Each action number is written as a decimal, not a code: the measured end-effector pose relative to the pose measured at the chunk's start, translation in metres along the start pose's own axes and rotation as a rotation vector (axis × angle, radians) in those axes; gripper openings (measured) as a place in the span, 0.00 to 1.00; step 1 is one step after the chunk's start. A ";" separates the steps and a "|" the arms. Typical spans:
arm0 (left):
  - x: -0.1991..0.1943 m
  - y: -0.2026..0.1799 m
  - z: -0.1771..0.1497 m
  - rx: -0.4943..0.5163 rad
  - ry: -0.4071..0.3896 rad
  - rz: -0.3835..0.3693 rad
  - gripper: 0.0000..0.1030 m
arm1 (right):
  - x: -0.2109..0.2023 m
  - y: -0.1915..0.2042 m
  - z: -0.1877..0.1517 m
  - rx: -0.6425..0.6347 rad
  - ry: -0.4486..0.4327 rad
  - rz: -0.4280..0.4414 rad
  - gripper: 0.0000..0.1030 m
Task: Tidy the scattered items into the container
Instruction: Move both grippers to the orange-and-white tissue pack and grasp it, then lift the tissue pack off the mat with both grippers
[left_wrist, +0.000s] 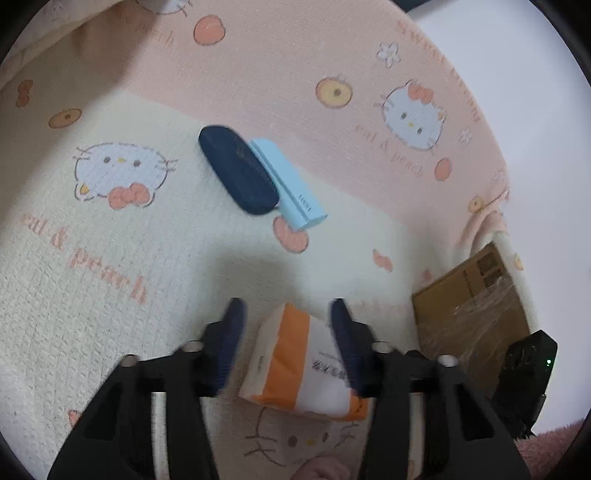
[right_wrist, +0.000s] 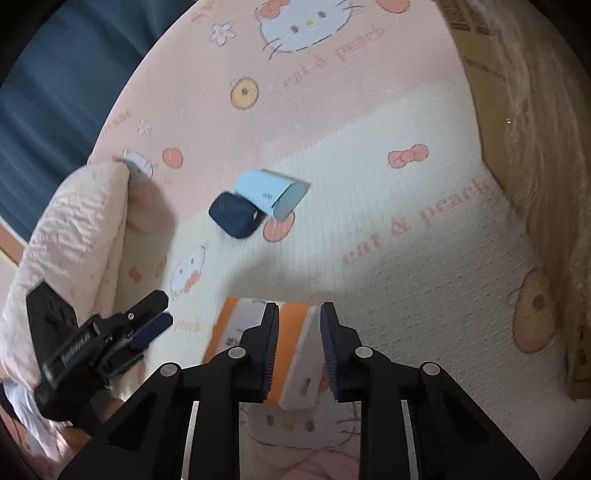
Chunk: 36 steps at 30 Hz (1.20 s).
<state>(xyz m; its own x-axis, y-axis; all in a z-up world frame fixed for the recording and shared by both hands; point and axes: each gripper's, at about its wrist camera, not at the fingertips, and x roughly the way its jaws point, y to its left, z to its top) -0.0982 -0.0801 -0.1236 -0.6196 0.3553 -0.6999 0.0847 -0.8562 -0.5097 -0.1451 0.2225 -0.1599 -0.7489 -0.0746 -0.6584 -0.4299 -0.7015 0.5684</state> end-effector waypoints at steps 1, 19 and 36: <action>0.002 0.002 -0.001 -0.008 0.008 0.001 0.45 | 0.004 -0.001 0.000 0.008 0.014 0.006 0.20; 0.042 -0.001 -0.021 -0.010 0.205 -0.010 0.19 | 0.028 -0.006 -0.013 -0.025 0.094 0.077 0.12; 0.109 -0.055 -0.001 0.101 0.276 -0.141 0.19 | 0.013 -0.049 0.026 0.046 0.013 -0.082 0.15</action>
<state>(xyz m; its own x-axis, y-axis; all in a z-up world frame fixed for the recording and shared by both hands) -0.1701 0.0066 -0.1723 -0.3839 0.5494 -0.7421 -0.0734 -0.8193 -0.5686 -0.1467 0.2744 -0.1832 -0.7040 -0.0277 -0.7096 -0.5121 -0.6724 0.5344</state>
